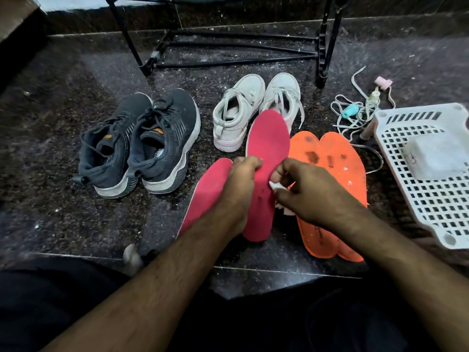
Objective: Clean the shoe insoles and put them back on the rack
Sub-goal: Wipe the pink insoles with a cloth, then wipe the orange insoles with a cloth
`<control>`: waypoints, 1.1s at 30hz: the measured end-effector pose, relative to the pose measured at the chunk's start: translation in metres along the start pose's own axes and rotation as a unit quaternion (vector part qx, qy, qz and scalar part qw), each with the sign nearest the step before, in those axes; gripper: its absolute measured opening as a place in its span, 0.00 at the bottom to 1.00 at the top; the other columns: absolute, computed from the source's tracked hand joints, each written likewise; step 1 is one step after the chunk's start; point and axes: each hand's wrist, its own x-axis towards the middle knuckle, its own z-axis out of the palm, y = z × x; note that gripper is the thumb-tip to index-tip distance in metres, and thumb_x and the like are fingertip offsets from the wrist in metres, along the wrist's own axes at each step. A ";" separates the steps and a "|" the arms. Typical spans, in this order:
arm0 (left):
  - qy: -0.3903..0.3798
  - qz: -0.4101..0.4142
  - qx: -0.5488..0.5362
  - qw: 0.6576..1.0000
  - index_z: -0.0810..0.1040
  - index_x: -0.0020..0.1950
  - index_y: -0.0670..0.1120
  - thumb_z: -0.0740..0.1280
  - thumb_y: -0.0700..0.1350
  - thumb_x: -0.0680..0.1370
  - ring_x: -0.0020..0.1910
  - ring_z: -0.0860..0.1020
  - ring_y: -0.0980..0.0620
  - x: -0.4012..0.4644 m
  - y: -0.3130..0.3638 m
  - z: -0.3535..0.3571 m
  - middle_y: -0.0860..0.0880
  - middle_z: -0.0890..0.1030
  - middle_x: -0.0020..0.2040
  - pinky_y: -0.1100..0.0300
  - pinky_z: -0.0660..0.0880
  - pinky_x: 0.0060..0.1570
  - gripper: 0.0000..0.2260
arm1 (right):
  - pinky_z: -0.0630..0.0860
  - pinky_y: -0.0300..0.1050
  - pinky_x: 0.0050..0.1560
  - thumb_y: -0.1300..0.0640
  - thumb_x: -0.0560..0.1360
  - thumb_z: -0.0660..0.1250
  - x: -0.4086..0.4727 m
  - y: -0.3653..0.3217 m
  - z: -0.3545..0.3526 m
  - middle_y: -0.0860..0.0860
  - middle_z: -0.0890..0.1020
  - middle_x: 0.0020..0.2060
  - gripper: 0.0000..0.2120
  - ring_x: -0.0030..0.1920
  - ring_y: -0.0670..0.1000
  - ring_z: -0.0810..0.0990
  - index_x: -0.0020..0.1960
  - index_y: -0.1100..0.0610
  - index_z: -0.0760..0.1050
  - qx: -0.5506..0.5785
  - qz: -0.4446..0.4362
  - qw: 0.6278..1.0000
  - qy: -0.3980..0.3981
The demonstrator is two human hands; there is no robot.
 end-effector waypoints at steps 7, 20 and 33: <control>0.101 0.010 0.116 0.988 0.73 0.66 0.44 0.61 0.62 0.70 0.57 0.81 0.39 0.006 -0.013 -0.003 0.40 0.81 0.58 0.41 0.77 0.60 0.30 | 0.66 0.39 0.40 0.60 0.74 0.68 0.002 -0.004 0.022 0.42 0.75 0.34 0.05 0.39 0.47 0.75 0.47 0.51 0.76 -0.025 0.003 0.999 -0.033; 0.160 -0.010 0.433 0.887 0.62 0.68 0.44 0.67 0.46 0.75 0.72 0.62 0.39 -0.005 -0.029 -0.003 0.43 0.64 0.70 0.40 0.63 0.70 0.24 | 0.73 0.46 0.51 0.56 0.75 0.67 0.016 0.003 0.037 0.56 0.82 0.53 0.09 0.56 0.58 0.80 0.55 0.55 0.77 -0.136 0.046 0.980 -0.139; -0.047 0.301 0.590 0.748 0.71 0.66 0.50 0.59 0.49 0.83 0.62 0.67 0.47 -0.012 -0.039 0.005 0.50 0.72 0.64 0.48 0.62 0.61 0.12 | 0.79 0.47 0.47 0.60 0.72 0.68 0.029 0.043 -0.030 0.52 0.84 0.42 0.07 0.41 0.53 0.83 0.46 0.50 0.74 -0.097 0.163 0.981 -0.028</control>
